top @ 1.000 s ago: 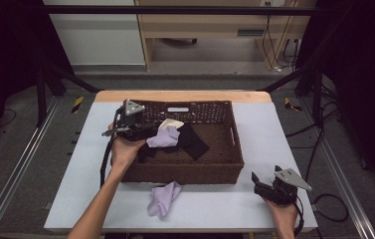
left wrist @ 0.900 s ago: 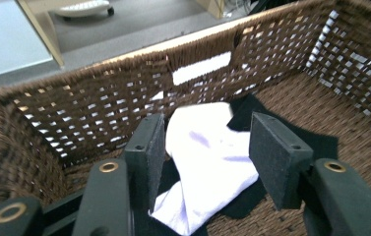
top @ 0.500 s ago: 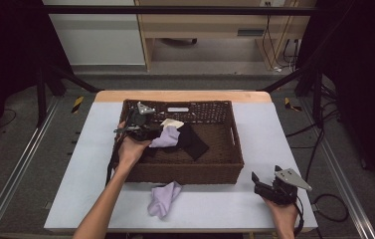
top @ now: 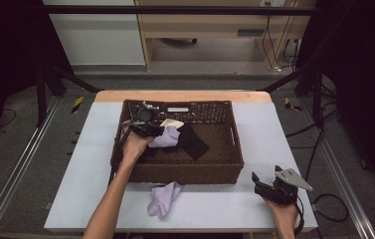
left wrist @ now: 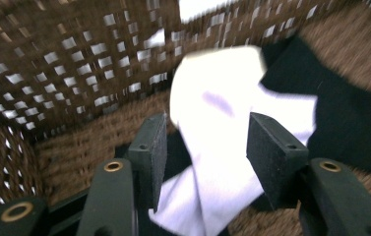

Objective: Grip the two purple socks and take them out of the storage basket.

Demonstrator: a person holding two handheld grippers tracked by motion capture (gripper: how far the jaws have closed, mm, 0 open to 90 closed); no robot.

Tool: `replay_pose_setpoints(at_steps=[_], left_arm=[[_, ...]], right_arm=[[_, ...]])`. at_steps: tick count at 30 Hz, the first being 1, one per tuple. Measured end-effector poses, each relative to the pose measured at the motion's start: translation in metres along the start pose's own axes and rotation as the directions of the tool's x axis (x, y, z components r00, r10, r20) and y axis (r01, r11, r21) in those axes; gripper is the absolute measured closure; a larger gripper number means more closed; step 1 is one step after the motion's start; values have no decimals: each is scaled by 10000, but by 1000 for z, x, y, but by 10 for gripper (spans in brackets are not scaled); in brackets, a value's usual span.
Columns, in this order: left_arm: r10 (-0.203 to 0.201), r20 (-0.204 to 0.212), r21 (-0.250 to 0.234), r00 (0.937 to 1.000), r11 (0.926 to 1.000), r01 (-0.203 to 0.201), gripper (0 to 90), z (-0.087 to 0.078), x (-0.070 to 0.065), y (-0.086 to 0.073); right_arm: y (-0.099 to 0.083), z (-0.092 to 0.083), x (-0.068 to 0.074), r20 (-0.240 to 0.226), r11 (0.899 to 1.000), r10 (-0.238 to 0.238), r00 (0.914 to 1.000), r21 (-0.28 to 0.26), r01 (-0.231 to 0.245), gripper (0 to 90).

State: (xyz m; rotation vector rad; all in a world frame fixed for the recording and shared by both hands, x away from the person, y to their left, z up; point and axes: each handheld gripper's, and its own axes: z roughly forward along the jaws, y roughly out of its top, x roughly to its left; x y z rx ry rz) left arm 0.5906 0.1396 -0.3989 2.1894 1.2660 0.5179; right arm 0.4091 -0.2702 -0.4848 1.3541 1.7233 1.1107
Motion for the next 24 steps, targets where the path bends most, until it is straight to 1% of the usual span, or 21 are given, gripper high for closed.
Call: replay_pose_setpoints(at_steps=[1, 2, 3, 4, 5, 6, 7, 8, 12, 13, 14, 18, 20, 21, 24], left_arm=[[0, 0, 0, 10000, 10000, 0, 492, 0, 0, 0], [112, -60, 138, 9999, 9998, -111, 488, 2, 0, 0], [160, -42, 401, 9999, 9991, -158, 489, 7, 0, -1], [123, 4, 561, 9999, 9983, -123, 489, 8, 1, -1], [113, 24, 672, 9999, 9977, -115, 489, 10, 1, -2], [113, 24, 672, 9999, 9977, -115, 489, 10, 1, -2], [147, 18, 811, 9999, 9966, -148, 489, 11, 1, -2], [183, -100, 932, 9998, 9955, -172, 490, 13, 0, -2], [178, -73, 1021, 9998, 9946, -170, 506, 14, 0, -3], [302, -83, 1245, 9995, 9918, -289, 502, 16, -1, -4], [345, -96, 1323, 9994, 9907, -329, 492, 17, -1, -4], [462, -79, 1418, 9989, 9889, -446, 487, 19, -3, -4], [522, -28, 1617, 9986, 9855, -511, 487, 21, -3, -5], [645, -63, 1868, 9979, 9804, -622, 487, 23, -5, -6], [591, 23, 1984, 9982, 9784, -584, 484, 24, -5, -6]], right_arm=[[0, 0, 0, 10, 10000, -36, 10000, -37, 36, 139], [0, 0, 0, 11, 10000, -51, 10000, -41, 51, 139], [0, 0, 0, 23, 10000, -59, 10000, -40, 59, 139], [0, 0, 0, 22, 10000, -53, 10000, -38, 53, 139], [0, 0, 0, 3, 10000, -35, 10000, -8, 35, 139], [0, 0, 0, 3, 10000, -35, 10000, -8, 35, 139], [0, 0, 0, -34, 10000, 12, 10000, 9, -12, 138], [0, 0, -1, -37, 10000, 30, 10000, 12, -30, 138], [0, 0, 0, -30, 10000, 18, 10000, -56, -19, 139], [0, 0, 0, -38, 10000, -16, 10000, -67, 15, 139], [0, 0, 0, -35, 10000, -4, 10000, -65, 3, 139], [0, -1, 0, -63, 10000, 57, 10000, -63, -57, 140], [0, 0, -1, -74, 10000, 71, 9999, -25, -72, 140], [0, 0, -1, -74, 10000, 70, 9999, -23, -70, 140], [0, 0, -1, -77, 10000, 51, 10000, -36, -51, 140]])
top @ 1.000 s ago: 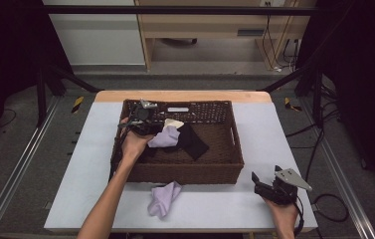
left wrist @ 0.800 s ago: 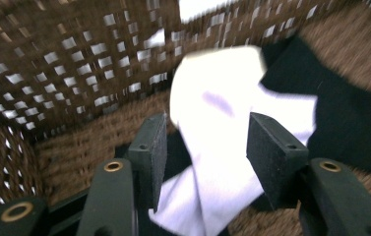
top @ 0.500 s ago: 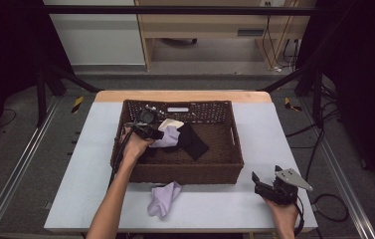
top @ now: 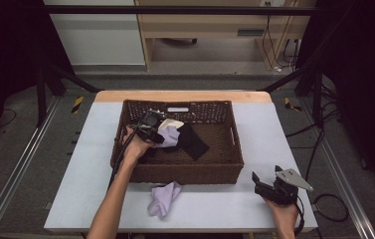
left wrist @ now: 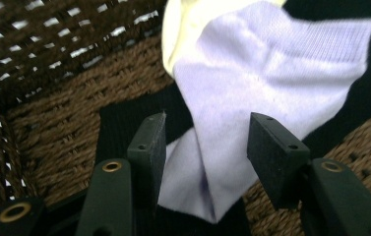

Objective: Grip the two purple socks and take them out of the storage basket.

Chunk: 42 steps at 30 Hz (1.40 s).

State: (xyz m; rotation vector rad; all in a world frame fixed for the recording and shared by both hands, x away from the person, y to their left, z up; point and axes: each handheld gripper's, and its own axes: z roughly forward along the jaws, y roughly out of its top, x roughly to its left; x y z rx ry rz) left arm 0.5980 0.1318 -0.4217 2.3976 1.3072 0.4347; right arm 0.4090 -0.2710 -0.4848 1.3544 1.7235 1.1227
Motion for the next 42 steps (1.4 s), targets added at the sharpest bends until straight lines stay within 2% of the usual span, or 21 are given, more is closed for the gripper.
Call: replay_pose_setpoints(at_steps=[6, 10, 14, 16, 20, 21, 23, 24, 25, 26, 27, 29, 30, 31, 36, 37, 38, 39, 40, 41, 42], left_arm=[[-89, 156, 339, 9998, 9994, 84, 478, 3, 1, 0], [-330, 337, 866, 9989, 9958, 300, 621, 4, 2, -1], [-406, 356, 985, 9985, 9945, 369, 787, 3, 2, -1], [-490, 530, 969, 9974, 9943, 437, 829, 2, 3, -1], [-568, 668, 189, 9961, 9983, 557, 839, -7, 4, -3], [-809, 854, -439, 9931, 9954, 849, 842, -14, 7, -5], [-1050, 1098, -1137, 9884, 9866, 1174, 844, -21, 10, -7], [-1050, 1098, -1137, 9884, 9866, 1174, 845, -21, 10, -7], [-1241, 1214, -1869, 9848, 9716, 1454, 845, -28, 12, -9], [-1241, 1214, -1869, 9848, 9716, 1454, 845, -28, 12, -9], [-1274, 1321, -2422, 9830, 9575, 1567, 845, -35, 14, -11], [-1217, 1418, -3010, 9824, 9401, 1599, 845, -42, 14, -13], [-1217, 1418, -3010, 9824, 9401, 1599, 846, -42, 14, -13], [-1061, 1411, -3476, 9843, 9256, 1496, 846, -47, 12, -15], [-622, 786, -4276, 9950, 8995, 900, 846, -58, 4, -15], [-565, 771, -4432, 9954, 8924, 850, 846, -61, 3, -16], [-565, 771, -4432, 9954, 8924, 850, 847, -61, 3, -16], [-555, 798, -4664, 9953, 8803, 865, 847, -65, 2, -17], [-555, 798, -4664, 9953, 8803, 865, 847, -65, 2, -17], [-492, 1015, -4885, 9936, 8676, 928, 847, -72, 0, -18], [-492, 1015, -4885, 9936, 8676, 928, 847, -72, 0, -18]], right_arm=[[0, 0, 0, -29, 10000, 20, 10000, 14, -20, 142], [0, 0, 0, -32, 10000, 10, 10000, 19, -10, 143], [0, 0, 0, -17, 10000, -32, 10000, -58, 32, 143], [0, 0, 0, -36, 10000, -19, 10000, -50, 18, 144], [0, -1, 0, -35, 10000, -20, 10000, -31, 20, 146], [0, -1, 0, -21, 10000, -19, 10000, -27, 19, 146], [0, 0, 0, -22, 10000, -18, 10000, -37, 18, 146], [0, 0, 0, -22, 10000, -18, 10000, -37, 18, 146], [0, -1, 0, -32, 10000, -49, 10000, -66, 49, 146], [0, -1, 0, -39, 10000, -54, 10000, -71, 54, 146], [0, -1, 0, -46, 10000, -14, 10000, -46, 14, 146], [0, 0, 0, -46, 10000, -3, 10000, -27, 2, 146], [0, 0, 0, -46, 10000, -3, 10000, -27, 2, 146], [0, 0, 0, -36, 10000, -31, 10000, -26, 31, 146], [0, 0, 0, -36, 10000, -20, 10000, -42, 20, 146], [0, 0, 0, -36, 10000, -22, 10000, -44, 22, 146], [0, 0, 0, -44, 10000, -11, 10000, -27, 11, 146], [0, 0, 0, -53, 10000, 1, 10000, 0, -1, 147], [0, 0, 0, -53, 10000, 1, 10000, 0, -1, 147], [0, 0, 0, -61, 10000, 4, 10000, 21, -4, 146], [0, 0, 0, -61, 10000, 4, 10000, 21, -4, 146]])
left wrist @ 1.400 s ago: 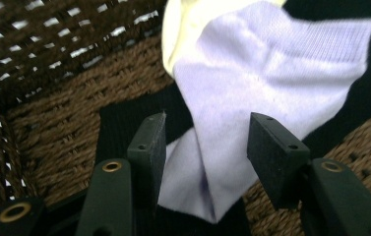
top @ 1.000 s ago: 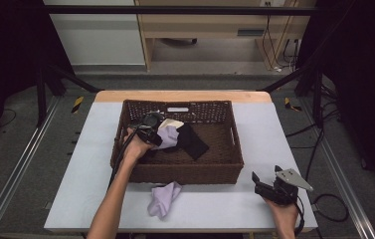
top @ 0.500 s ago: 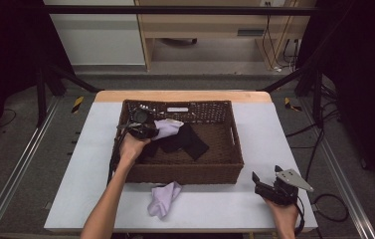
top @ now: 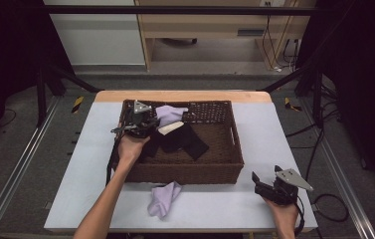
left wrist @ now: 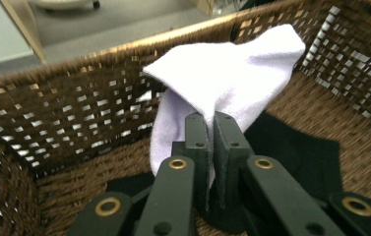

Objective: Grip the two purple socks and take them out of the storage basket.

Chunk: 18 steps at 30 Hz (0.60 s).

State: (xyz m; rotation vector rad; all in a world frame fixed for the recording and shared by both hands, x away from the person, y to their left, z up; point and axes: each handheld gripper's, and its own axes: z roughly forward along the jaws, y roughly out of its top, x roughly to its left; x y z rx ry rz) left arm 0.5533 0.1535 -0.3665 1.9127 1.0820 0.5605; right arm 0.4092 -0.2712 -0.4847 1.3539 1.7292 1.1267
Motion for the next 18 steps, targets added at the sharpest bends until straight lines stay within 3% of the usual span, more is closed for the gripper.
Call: replay_pose_setpoints(at_steps=[3, 7, 18], left_arm=[[20, 283, -607, 9996, 9982, -2, 847, -17, -7, 4], [239, 338, -1067, 9991, 9941, -202, 847, -36, -13, 6], [431, 682, -1712, 9967, 9847, -309, 847, -76, -25, 7]], right_arm=[[0, 0, 0, -3, 10000, 1, 10000, -10, -1, 147], [0, 0, 0, -12, 10000, 7, 10000, 5, -7, 148], [0, 0, -1, -1, 10000, 53, 10000, 28, -53, 148]])
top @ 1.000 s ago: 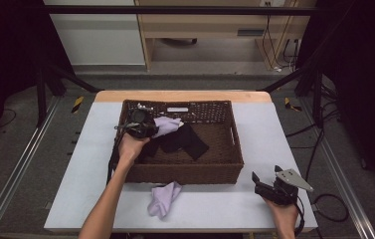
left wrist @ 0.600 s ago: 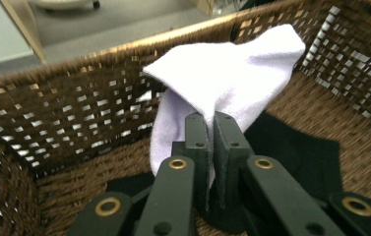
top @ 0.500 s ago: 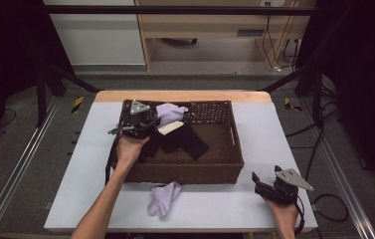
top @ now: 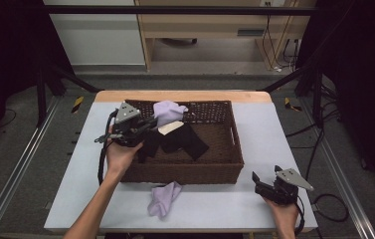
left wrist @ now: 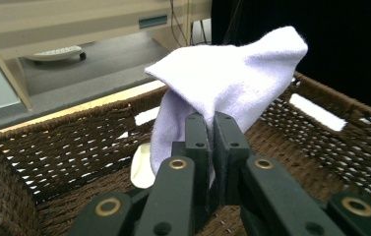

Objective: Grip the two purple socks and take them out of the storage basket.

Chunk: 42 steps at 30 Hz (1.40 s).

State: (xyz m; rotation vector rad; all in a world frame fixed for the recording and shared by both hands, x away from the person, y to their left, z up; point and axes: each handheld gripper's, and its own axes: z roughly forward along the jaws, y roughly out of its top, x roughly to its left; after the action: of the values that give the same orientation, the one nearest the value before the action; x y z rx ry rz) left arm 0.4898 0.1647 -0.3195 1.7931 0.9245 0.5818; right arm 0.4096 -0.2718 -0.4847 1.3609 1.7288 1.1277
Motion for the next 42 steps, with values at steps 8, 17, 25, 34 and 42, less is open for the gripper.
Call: replay_pose_setpoints(at_steps=[8, 17, 25, 34, 42], left_arm=[[252, 309, -335, 9992, 9991, -242, 847, -20, -12, -1], [497, 657, -644, 9966, 9969, -455, 847, -46, -24, -9], [544, 929, -805, 9942, 9956, -470, 847, -61, -33, -18], [735, 1212, -904, 9899, 9939, -628, 847, -75, -45, -33], [916, 1424, -465, 9856, 9952, -858, 847, -81, -54, -56]], right_arm=[[0, 0, 0, -13, 10000, -6, 10000, -8, 6, 149], [0, 0, 0, 0, 10000, 28, 10000, 13, -28, 150], [0, 0, 0, 10, 10000, -11, 10000, -15, 11, 149], [0, 0, 0, 6, 10000, -13, 10000, 5, 13, 150], [0, -1, 1, 15, 10000, -15, 10000, -42, 15, 150]])
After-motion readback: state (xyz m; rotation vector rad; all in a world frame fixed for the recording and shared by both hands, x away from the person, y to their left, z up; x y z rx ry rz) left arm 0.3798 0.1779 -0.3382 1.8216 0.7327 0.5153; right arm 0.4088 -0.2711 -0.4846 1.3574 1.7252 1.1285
